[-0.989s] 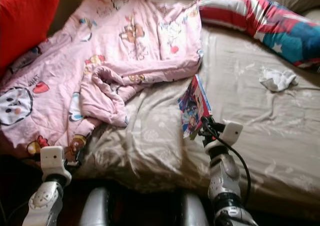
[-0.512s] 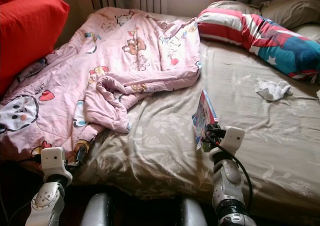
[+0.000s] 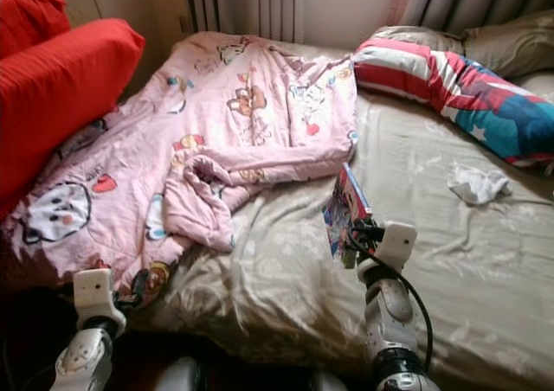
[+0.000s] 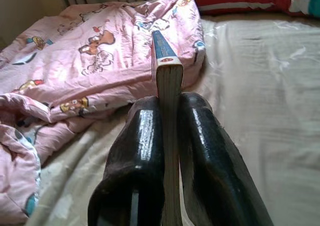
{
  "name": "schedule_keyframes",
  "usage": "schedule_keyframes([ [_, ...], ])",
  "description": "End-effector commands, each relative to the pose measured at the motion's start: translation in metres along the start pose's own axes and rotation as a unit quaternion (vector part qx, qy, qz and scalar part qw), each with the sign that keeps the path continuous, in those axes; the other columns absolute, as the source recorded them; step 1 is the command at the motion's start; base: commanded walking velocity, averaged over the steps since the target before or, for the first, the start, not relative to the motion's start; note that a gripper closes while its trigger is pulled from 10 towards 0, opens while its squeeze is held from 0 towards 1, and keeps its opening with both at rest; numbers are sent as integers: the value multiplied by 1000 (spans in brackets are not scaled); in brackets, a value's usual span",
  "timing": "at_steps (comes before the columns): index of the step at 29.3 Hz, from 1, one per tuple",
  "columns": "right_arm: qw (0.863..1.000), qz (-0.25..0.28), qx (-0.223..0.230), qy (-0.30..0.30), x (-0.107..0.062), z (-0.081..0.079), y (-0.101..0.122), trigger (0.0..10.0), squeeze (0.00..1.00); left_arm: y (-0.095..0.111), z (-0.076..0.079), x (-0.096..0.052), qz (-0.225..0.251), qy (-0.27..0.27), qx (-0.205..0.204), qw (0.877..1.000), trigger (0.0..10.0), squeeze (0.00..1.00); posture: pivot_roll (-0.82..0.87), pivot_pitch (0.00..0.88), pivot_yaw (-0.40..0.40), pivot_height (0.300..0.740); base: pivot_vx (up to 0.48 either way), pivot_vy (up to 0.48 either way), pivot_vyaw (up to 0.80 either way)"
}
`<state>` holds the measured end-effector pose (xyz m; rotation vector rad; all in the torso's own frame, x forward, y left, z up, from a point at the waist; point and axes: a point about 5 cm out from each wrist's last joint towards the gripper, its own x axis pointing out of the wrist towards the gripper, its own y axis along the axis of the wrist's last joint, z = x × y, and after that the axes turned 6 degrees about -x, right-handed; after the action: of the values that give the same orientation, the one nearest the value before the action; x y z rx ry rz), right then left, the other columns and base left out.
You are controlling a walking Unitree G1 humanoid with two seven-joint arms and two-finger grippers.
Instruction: Clean up the room
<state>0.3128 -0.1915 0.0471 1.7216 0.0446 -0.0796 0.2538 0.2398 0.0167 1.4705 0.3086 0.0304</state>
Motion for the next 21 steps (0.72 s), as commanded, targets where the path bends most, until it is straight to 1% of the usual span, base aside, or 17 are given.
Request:
schedule_keyframes([
  [1,1000,16,-2,-1,4,-2,7,10000,0,-2,-5,-1,-3,4,2,1000,10000,0,103,0,-64,699,0,0,0],
  [6,1000,23,-1,1,4,-2,9,10000,0,-2,-4,0,-1,-1,7,1000,10000,0,100,0,-66,699,0,0,0],
  [7,1000,11,-5,-3,3,-1,6,10000,0,-2,-4,0,-1,-4,11,1000,10000,0,100,0,-67,699,0,0,0],
  [9,1000,8,-5,-7,3,0,5,10000,0,-2,-3,0,0,-4,11,1000,10000,0,101,0,-68,699,0,-300,0],
  [11,1000,5,-3,-11,3,1,5,10000,0,-2,-3,1,3,-5,11,1000,10000,0,102,0,-70,699,0,-446,-259],
  [17,1000,9,-4,-15,5,2,7,10000,0,1,-4,3,11,-3,10,1000,10000,0,99,0,-74,699,0,-480,-785],
  [21,1000,11,-9,-22,4,4,7,10000,0,2,-6,3,15,4,6,1000,10000,0,97,14,-75,699,0,-480,0],
])
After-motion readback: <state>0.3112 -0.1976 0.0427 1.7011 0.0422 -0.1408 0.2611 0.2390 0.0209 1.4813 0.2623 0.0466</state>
